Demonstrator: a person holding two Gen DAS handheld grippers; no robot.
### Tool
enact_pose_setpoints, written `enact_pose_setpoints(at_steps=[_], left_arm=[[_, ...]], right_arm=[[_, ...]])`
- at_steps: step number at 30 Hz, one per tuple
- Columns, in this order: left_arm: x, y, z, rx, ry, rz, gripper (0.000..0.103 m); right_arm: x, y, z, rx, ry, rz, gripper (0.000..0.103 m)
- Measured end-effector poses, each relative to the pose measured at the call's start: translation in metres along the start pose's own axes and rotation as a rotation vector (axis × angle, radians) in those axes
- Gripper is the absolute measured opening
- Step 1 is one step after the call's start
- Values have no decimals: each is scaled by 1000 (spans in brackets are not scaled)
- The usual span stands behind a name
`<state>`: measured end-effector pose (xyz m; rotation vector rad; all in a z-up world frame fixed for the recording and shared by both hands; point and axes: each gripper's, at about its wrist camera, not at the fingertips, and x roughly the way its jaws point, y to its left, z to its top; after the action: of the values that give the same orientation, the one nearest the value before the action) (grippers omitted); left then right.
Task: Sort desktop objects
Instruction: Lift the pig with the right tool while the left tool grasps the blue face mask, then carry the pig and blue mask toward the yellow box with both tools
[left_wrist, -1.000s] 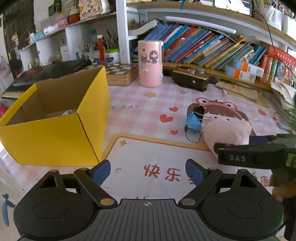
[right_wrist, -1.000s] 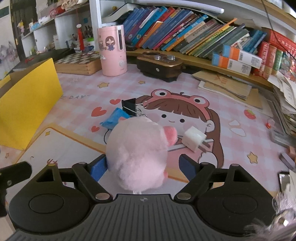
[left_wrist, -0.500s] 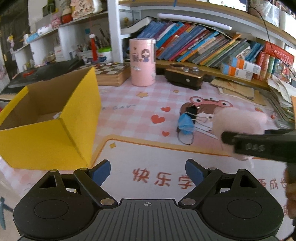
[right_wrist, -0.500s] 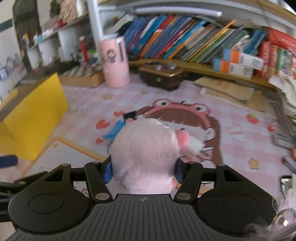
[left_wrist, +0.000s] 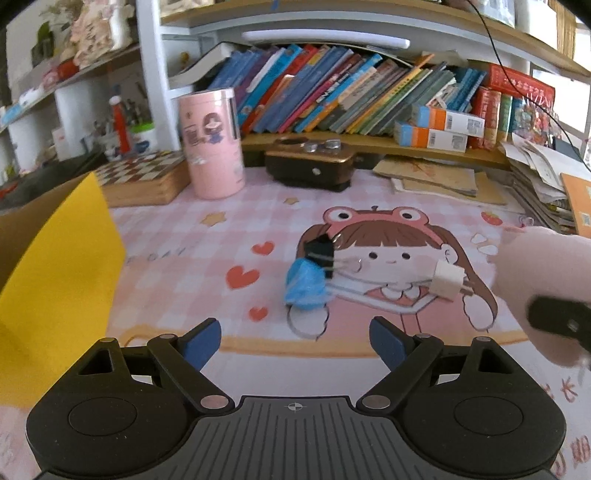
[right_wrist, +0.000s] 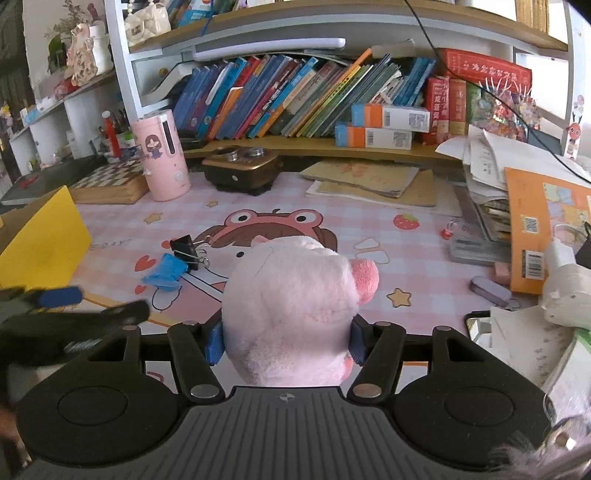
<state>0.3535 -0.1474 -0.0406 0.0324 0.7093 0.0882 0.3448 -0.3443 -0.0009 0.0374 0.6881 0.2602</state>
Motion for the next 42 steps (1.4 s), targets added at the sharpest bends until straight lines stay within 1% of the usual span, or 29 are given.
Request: enact_pose_setpoints(at_steps=[3, 5, 7, 11, 14, 16, 18, 19, 20, 21, 23, 26, 31, 37, 42], left_arm=[[16, -2, 7, -36, -8, 4, 86], [26, -4, 10, -39, -12, 5, 74], [36, -7, 12, -27, -1, 0, 64], [53, -9, 16, -17, 12, 17, 55], [60, -11, 17, -1, 9, 15, 50], [66, -13, 17, 10, 22, 11, 46], [68, -13, 16, 9, 25, 10, 46], [68, -14, 16, 8, 27, 10, 40], [67, -14, 16, 6, 25, 3, 30], [67, -14, 15, 5, 25, -9, 26], [62, -12, 15, 3, 18, -28, 24], [48, -6, 15, -19, -10, -39, 24], [9, 12, 15, -84, -50, -84, 24], [-42, 33, -1, -166, -69, -125, 24], [-76, 49, -17, -218, -74, -128, 24]], right_arm=[[-1, -3, 0, -5, 1, -4, 59], [-1, -5, -1, -7, 6, -7, 59], [-1, -6, -1, -9, 10, -8, 59], [-1, -7, -3, -19, 20, -6, 59], [-1, -8, -4, -22, 30, -9, 59], [0, -9, -4, -22, 36, -12, 59], [-1, -10, -5, -21, 40, -15, 59], [-1, -10, -5, -22, 40, -15, 59], [-1, -10, -5, -23, 40, -15, 59], [-2, -10, -5, -24, 39, -14, 59], [-2, -10, -5, -25, 38, -12, 59], [-3, -7, -4, -31, 32, -2, 59], [-4, 4, -4, -50, 28, 32, 59], [-6, 20, -4, -82, 29, 76, 59], [-9, 38, -4, -123, 25, 122, 59]])
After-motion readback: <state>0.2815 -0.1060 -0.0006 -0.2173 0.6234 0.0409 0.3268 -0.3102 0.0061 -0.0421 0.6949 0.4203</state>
